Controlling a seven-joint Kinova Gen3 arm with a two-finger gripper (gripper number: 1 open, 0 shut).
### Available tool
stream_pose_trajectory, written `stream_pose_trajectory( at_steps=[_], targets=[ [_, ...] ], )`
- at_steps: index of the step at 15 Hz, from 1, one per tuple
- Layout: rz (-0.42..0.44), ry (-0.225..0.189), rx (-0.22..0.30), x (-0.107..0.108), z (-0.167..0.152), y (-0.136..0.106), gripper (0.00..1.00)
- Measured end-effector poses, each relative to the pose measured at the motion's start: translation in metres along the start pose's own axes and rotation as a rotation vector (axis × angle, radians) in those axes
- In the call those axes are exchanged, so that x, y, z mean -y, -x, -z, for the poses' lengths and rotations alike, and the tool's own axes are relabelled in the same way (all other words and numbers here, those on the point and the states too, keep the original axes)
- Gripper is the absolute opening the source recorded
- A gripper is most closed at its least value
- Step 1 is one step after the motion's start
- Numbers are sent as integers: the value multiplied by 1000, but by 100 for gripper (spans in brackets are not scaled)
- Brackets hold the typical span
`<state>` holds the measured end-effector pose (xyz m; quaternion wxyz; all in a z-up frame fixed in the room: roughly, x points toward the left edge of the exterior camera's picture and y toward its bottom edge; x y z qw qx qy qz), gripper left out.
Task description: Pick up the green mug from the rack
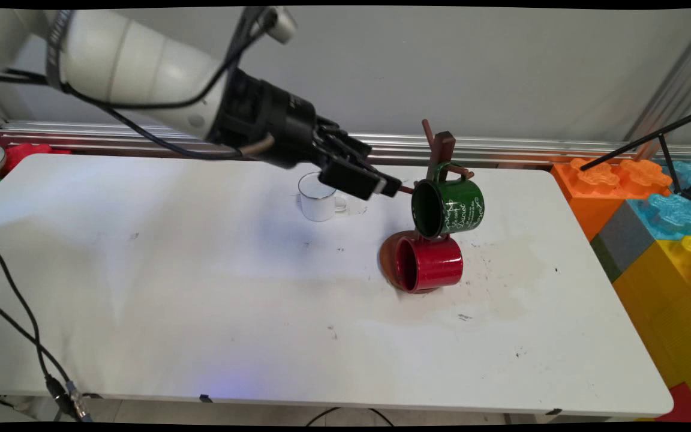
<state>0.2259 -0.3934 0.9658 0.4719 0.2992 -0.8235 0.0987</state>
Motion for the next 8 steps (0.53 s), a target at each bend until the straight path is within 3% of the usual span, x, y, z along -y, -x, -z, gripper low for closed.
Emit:
stream_pose_trajectory(
  at_steps=[8],
  targets=[
    [57, 1, -39, -4, -35, 38, 100]
  ],
)
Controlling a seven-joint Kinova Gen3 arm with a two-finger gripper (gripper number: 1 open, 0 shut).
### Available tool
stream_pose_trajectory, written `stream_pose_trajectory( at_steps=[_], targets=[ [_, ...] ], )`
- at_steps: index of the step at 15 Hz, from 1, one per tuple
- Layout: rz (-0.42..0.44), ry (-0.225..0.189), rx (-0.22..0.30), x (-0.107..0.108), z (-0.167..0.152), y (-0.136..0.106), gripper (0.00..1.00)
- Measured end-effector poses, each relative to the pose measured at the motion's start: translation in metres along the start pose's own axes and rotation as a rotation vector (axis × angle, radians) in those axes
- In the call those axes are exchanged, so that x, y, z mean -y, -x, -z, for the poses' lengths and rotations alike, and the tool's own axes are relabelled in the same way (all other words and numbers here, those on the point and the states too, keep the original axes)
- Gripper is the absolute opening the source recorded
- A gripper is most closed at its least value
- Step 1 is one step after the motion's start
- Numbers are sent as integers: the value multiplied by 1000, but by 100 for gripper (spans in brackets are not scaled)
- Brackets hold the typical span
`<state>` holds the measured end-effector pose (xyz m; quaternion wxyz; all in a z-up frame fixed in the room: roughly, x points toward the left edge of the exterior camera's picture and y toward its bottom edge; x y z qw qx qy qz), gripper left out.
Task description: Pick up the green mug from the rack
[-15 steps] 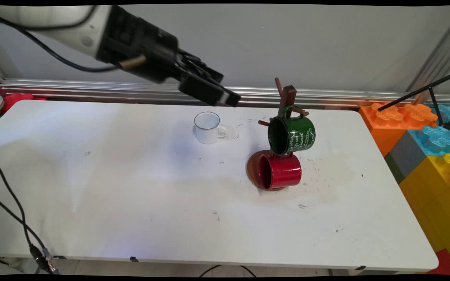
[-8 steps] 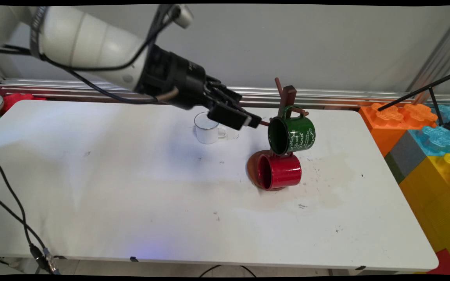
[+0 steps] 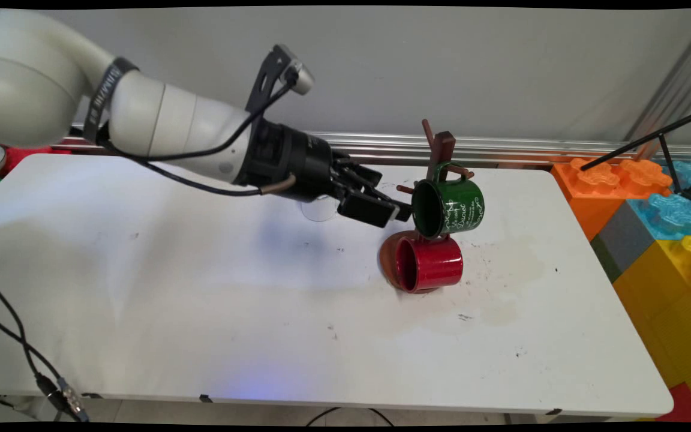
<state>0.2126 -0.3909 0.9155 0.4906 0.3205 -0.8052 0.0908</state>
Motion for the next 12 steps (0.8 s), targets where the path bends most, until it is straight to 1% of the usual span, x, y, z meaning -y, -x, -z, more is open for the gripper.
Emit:
stream_pose_trajectory(
  at_steps=[5, 12],
  targets=[
    [24, 2, -24, 2, -12, 16, 100],
    [42, 14, -52, 4, -25, 27, 100]
  ],
)
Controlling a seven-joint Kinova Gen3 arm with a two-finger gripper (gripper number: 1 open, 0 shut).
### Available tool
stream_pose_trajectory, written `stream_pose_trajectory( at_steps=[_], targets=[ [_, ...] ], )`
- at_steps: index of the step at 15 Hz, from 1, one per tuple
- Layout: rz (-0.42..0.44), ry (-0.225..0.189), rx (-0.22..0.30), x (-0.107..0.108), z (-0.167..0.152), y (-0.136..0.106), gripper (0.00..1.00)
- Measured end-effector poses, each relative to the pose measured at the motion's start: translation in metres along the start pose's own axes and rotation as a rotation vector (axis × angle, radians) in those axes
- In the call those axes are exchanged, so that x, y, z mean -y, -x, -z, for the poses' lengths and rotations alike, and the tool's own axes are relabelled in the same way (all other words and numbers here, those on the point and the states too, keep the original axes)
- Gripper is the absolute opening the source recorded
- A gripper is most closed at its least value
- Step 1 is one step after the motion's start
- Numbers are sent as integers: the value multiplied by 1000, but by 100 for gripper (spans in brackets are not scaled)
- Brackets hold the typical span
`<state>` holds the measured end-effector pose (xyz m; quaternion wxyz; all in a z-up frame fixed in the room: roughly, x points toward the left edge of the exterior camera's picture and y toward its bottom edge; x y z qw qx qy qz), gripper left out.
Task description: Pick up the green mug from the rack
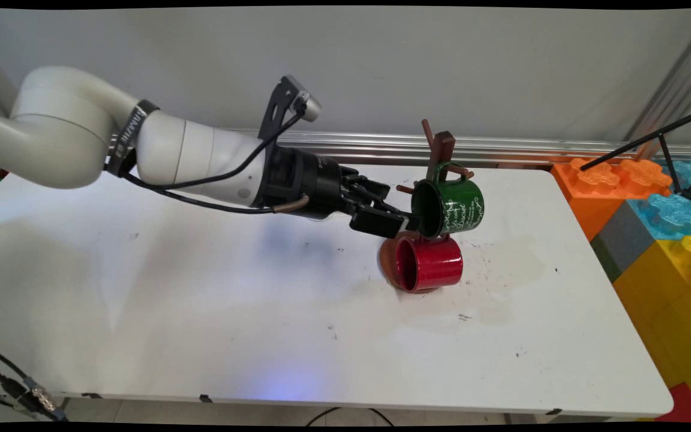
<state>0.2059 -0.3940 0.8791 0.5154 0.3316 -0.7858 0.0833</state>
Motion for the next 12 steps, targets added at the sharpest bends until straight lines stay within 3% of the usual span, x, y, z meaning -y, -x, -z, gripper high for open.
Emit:
stream_pose_trajectory(
  at_steps=[12],
  targets=[
    [15, 27, -25, 2, -25, 12, 100]
  ],
)
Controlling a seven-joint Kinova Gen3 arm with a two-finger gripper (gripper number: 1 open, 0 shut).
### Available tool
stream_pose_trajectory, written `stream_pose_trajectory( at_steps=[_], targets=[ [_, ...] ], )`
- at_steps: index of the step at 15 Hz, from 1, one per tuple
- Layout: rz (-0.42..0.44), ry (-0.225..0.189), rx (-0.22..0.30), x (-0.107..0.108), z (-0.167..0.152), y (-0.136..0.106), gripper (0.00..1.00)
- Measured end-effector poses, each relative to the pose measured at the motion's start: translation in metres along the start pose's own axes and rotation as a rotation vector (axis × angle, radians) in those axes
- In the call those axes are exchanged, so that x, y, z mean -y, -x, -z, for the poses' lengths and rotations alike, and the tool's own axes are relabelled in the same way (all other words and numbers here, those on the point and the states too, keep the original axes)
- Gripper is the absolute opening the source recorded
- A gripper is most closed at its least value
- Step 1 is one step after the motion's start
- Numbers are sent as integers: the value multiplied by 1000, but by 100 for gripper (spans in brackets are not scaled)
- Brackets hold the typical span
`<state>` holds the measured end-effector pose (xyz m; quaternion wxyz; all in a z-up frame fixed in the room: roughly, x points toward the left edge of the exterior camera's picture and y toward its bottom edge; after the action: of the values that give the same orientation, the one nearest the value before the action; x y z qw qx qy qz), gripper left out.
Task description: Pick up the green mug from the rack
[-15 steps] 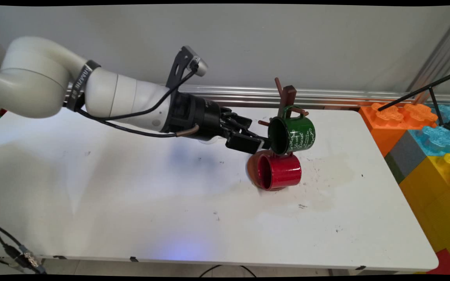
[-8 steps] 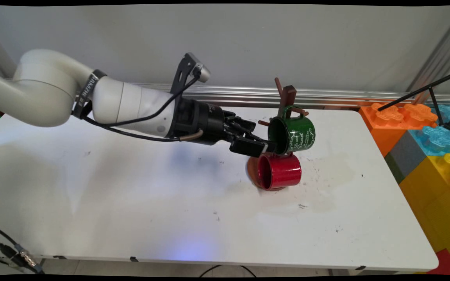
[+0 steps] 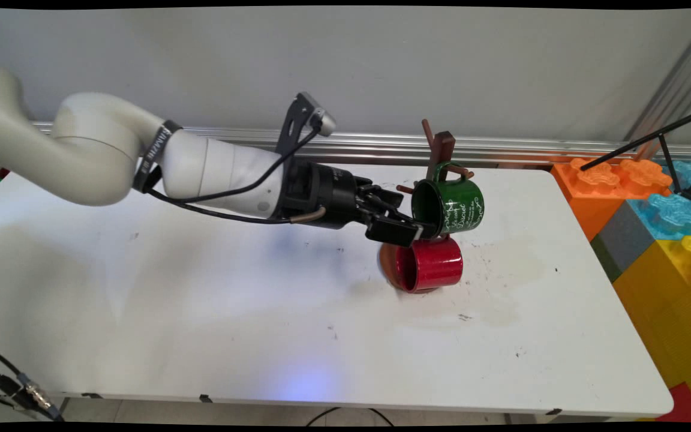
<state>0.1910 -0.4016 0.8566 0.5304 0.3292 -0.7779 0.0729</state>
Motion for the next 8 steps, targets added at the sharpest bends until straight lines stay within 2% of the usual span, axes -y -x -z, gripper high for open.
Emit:
stream_pose_trajectory(
  at_steps=[8],
  targets=[
    [16, 27, -3, 3, -30, 1, 100]
  ],
)
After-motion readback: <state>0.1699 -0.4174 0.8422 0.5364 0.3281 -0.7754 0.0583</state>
